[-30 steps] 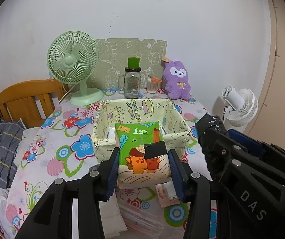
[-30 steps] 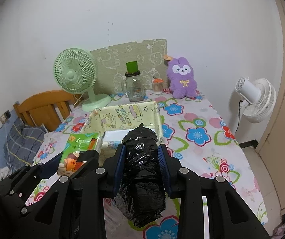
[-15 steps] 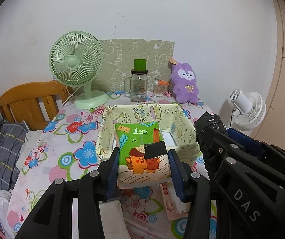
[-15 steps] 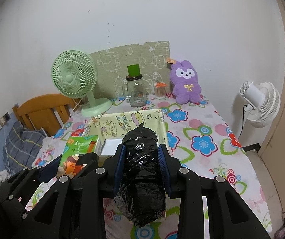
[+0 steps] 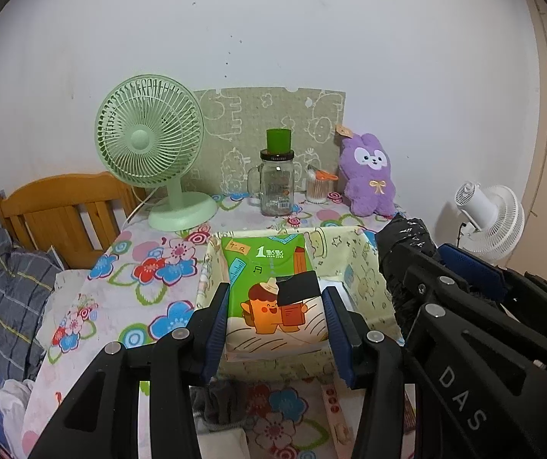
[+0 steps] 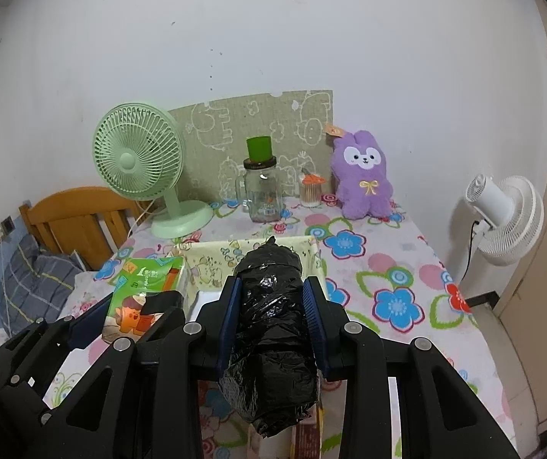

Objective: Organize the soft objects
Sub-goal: 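Lift and carry the black bundle and green packet over the yellow basket with both tools, then release the black bundle with the right tool while the left tool drops the green packet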

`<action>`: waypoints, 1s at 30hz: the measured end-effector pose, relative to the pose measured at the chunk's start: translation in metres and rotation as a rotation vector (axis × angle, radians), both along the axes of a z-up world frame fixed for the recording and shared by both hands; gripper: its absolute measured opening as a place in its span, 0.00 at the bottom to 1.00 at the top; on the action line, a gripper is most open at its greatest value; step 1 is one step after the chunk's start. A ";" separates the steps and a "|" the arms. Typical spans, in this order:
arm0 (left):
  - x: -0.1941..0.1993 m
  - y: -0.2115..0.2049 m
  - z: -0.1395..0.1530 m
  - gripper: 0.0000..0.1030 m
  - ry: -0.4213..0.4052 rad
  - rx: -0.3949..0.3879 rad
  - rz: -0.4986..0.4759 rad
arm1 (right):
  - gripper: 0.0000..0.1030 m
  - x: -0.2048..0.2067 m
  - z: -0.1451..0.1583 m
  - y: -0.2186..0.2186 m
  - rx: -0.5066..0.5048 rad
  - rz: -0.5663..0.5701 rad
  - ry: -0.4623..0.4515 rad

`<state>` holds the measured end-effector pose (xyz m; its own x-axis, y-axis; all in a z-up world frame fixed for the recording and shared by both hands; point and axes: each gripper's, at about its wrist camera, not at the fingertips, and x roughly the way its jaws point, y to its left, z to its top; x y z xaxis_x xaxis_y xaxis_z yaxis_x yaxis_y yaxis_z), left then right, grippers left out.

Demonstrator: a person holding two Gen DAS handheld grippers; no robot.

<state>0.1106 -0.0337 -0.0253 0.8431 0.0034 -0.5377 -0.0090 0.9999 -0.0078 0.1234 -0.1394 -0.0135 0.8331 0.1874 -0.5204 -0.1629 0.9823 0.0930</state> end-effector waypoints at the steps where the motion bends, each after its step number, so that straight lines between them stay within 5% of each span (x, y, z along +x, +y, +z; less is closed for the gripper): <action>1: 0.002 0.000 0.001 0.47 -0.012 0.007 0.009 | 0.36 0.002 0.000 0.000 -0.002 0.000 -0.001; 30: 0.095 0.003 -0.037 0.48 0.082 -0.042 -0.026 | 0.36 0.100 -0.033 0.011 -0.052 -0.006 0.054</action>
<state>0.2052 -0.0303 -0.0622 0.7960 -0.0413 -0.6039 0.0142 0.9987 -0.0496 0.2235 -0.1281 -0.0461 0.8048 0.1541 -0.5732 -0.1528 0.9870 0.0508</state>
